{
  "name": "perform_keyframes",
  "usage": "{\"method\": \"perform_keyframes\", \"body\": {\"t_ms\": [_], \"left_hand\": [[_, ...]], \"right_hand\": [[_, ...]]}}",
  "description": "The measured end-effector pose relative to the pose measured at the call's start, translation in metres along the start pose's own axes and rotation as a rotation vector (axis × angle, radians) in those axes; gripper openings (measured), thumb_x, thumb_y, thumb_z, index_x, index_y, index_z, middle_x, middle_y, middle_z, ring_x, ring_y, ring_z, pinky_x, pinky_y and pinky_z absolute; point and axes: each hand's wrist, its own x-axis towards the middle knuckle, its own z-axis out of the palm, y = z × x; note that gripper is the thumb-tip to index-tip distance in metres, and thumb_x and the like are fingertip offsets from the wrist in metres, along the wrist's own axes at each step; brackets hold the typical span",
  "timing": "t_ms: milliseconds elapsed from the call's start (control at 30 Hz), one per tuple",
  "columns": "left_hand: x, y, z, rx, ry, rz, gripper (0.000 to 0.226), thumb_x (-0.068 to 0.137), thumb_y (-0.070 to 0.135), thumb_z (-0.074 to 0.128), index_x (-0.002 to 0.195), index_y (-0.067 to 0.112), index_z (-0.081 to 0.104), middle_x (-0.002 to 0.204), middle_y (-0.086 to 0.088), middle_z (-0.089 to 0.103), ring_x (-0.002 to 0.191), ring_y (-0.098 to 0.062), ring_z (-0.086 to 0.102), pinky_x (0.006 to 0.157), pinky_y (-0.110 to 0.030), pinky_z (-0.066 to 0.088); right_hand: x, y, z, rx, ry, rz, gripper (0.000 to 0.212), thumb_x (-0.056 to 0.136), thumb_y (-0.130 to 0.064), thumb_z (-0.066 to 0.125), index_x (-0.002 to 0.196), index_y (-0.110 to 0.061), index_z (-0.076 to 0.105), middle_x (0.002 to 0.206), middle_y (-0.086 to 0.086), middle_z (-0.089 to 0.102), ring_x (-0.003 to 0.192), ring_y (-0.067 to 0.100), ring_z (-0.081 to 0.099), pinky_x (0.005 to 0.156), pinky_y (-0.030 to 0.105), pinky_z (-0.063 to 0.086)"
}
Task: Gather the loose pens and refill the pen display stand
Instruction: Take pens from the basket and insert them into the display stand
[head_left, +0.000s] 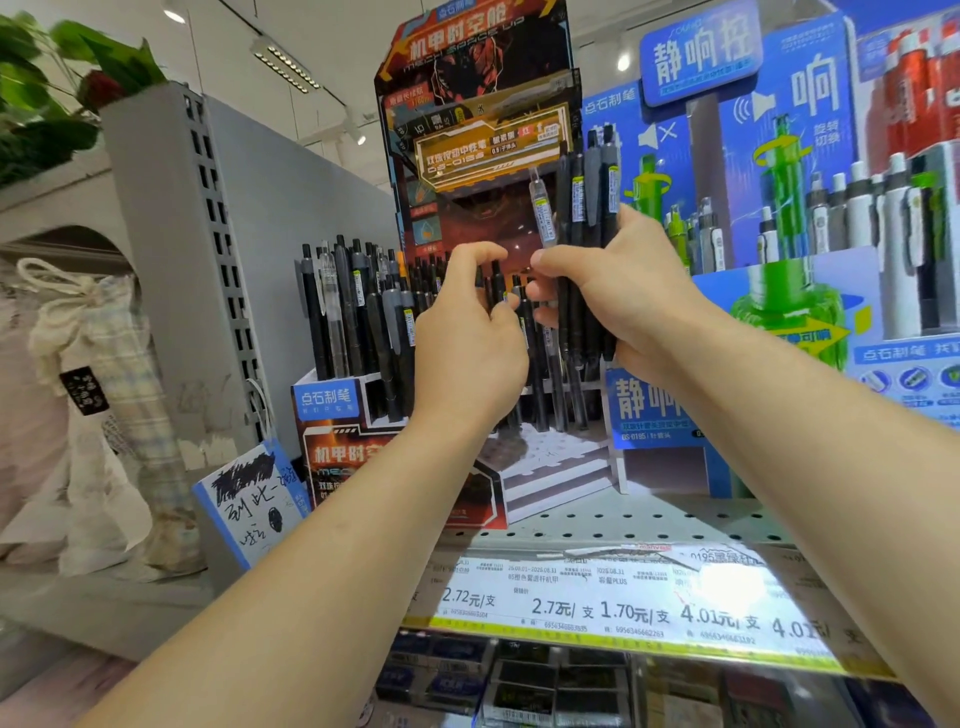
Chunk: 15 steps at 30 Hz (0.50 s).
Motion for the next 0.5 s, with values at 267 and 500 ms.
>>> {"method": "perform_keyframes", "body": {"t_ms": [267,500], "left_hand": [[-0.002,0.003,0.001,0.123,-0.024,0.000,0.019,0.101,0.021,0.052,0.108,0.038,0.058,0.078,0.018,0.062,0.066,-0.003,0.060,0.057,-0.027,0.048],[-0.002,0.009,0.003,0.246,-0.146,-0.066,0.044,0.096,0.034,0.048,0.140,0.032,0.050,0.093,0.015,0.060,0.083,-0.016,0.066,0.077,-0.040,0.056]], "right_hand": [[-0.001,-0.001,0.000,-0.003,-0.018,0.011,0.023,0.088,-0.005,0.073,0.098,-0.020,0.059,0.075,0.003,0.072,0.067,0.017,0.076,0.059,0.032,0.060],[-0.001,-0.002,-0.001,-0.003,-0.009,0.006,0.024,0.089,-0.004,0.072,0.104,-0.015,0.057,0.079,0.006,0.071,0.064,0.016,0.074,0.059,0.031,0.060]]}}
